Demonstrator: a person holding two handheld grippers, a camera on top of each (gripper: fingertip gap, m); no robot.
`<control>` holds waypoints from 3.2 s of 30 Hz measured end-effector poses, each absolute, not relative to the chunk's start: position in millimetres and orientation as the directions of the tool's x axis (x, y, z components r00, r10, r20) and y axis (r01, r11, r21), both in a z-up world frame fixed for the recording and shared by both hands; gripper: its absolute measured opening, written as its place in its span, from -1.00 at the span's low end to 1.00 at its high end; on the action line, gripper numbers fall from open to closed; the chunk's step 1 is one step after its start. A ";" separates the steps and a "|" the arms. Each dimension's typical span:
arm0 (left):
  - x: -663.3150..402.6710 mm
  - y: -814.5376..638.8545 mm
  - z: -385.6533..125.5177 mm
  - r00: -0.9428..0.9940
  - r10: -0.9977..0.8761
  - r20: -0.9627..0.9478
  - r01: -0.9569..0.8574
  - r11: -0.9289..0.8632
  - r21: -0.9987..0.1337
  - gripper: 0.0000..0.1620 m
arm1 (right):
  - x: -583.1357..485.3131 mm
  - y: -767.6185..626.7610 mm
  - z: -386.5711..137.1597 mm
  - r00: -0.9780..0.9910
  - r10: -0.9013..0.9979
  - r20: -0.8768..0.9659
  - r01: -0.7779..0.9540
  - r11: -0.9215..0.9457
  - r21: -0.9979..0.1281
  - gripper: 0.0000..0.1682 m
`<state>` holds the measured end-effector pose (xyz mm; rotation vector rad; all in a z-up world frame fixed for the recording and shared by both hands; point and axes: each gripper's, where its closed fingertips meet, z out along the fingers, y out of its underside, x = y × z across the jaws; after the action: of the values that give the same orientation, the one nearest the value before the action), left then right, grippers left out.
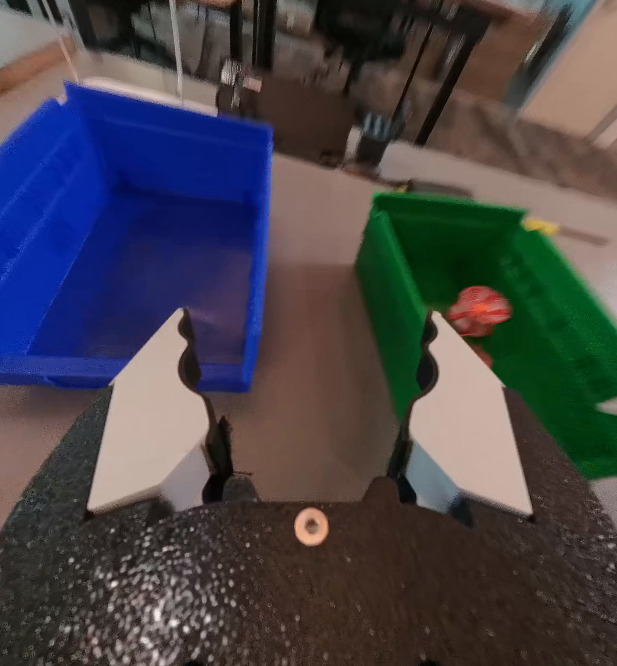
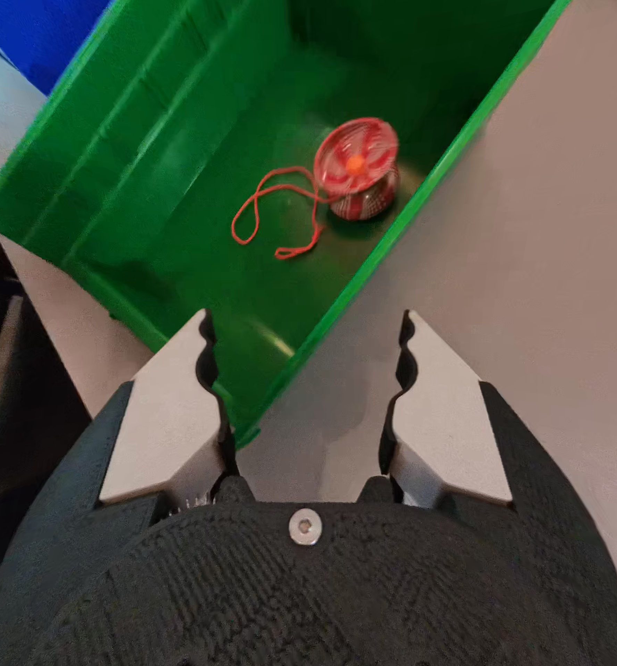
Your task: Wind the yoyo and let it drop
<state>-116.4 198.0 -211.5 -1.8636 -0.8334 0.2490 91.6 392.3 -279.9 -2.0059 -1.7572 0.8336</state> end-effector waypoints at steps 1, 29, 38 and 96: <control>-133.6 203.6 -230.3 0.730 0.666 0.155 0.452 -0.300 -0.840 0.52 | 94.3 387.3 -287.2 0.076 0.974 -0.214 0.775 -0.193 -0.602 0.16; -85.2 133.6 -82.0 0.666 0.663 -0.342 0.022 -0.475 -0.880 -0.95 | -93.1 273.3 -235.0 0.073 0.969 -0.236 0.433 -0.244 -0.868 -0.36; 72.1 314.0 -132.8 0.971 0.177 -0.159 -0.068 -0.434 -0.898 -0.94 | 84.1 448.4 -168.5 0.349 0.937 0.017 0.163 -0.043 -0.986 -0.35; -174.0 332.8 84.4 0.985 -0.171 0.015 -0.017 -0.186 -0.982 -0.24 | -56.9 356.3 -1.6 -0.056 0.996 0.063 -0.085 0.059 -0.995 -0.55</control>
<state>-174.0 332.8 84.4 -1.7542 0.1400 -0.1383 -56.9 356.3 -1.6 -1.0746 -1.2186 1.2449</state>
